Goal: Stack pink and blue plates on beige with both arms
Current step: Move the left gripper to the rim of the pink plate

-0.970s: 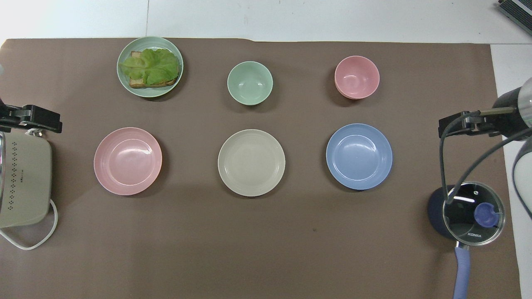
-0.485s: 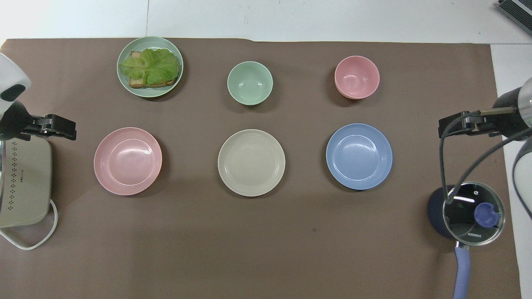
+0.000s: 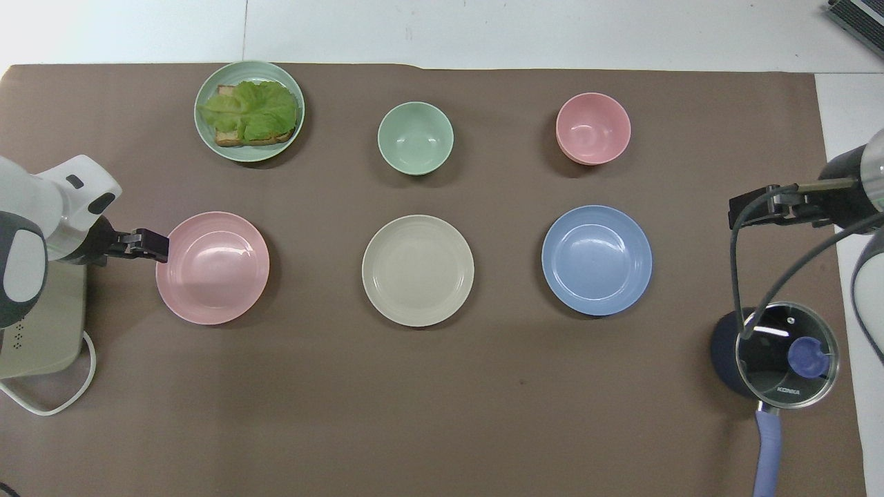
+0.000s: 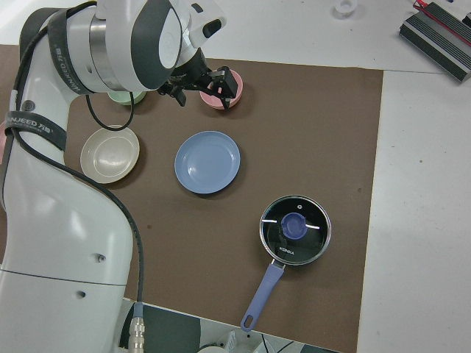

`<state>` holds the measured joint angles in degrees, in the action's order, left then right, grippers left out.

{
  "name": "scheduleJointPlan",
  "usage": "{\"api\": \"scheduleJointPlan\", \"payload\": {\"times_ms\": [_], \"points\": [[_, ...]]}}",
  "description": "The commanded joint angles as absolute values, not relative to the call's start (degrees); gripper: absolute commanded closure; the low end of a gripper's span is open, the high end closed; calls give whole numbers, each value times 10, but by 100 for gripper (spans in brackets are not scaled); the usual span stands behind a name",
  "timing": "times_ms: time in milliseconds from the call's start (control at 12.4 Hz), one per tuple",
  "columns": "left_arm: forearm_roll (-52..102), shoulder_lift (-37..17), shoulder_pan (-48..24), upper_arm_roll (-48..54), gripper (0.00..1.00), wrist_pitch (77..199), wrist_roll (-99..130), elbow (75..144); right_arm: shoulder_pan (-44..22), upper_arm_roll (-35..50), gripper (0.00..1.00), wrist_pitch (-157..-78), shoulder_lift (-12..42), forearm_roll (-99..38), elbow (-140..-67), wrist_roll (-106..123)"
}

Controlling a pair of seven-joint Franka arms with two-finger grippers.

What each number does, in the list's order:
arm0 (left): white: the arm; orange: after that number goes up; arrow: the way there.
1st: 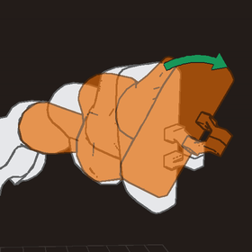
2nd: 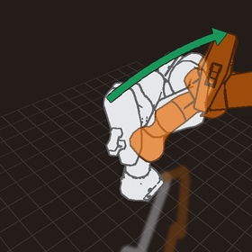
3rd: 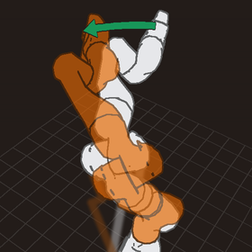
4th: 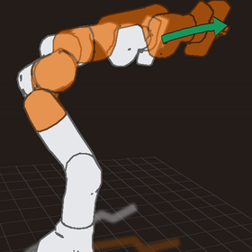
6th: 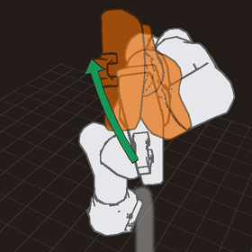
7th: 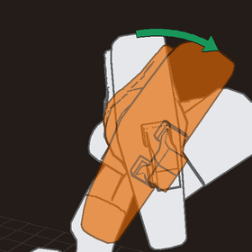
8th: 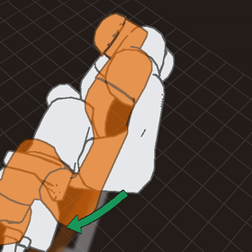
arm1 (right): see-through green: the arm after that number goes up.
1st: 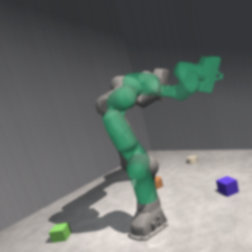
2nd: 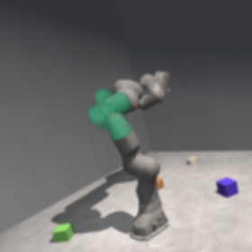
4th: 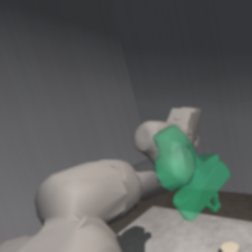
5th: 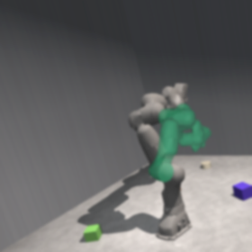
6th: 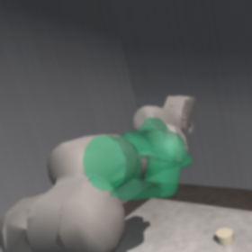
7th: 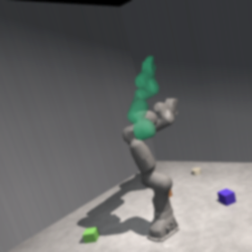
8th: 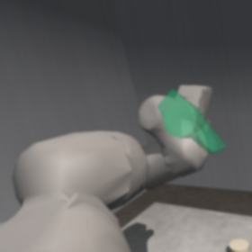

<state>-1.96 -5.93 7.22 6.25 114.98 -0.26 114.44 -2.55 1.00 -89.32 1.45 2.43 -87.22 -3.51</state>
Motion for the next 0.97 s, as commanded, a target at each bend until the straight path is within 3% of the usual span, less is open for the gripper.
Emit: {"api": "scheduleJointPlan", "payload": {"times_ms": [0, 566, 646, 727, 808, 889], "points": [[-15, -65, 93, 65, 0, 1212, -2, 1189, -19, 13, 0, -899, 8, 24, -882, -43], [-15, -76, 94, 67, 3, 1252, 128, 1235, -19, 13, 0, -899, 8, 24, -882, -42], [-14, -76, 93, 67, 37, 1251, 135, 1235, -19, 13, 0, -899, 8, 24, -882, -42], [-14, -75, 96, 67, 58, 1250, 136, 1235, -19, 13, 0, -899, 8, 24, -882, -42], [-10, -75, 97, 67, 65, 1250, 136, 1237, -19, 13, 0, -899, 8, 24, -882, -42], [1, -75, 97, 66, 65, 1249, 138, 1237, -19, 13, 0, -898, 8, 24, -882, -41]]}}
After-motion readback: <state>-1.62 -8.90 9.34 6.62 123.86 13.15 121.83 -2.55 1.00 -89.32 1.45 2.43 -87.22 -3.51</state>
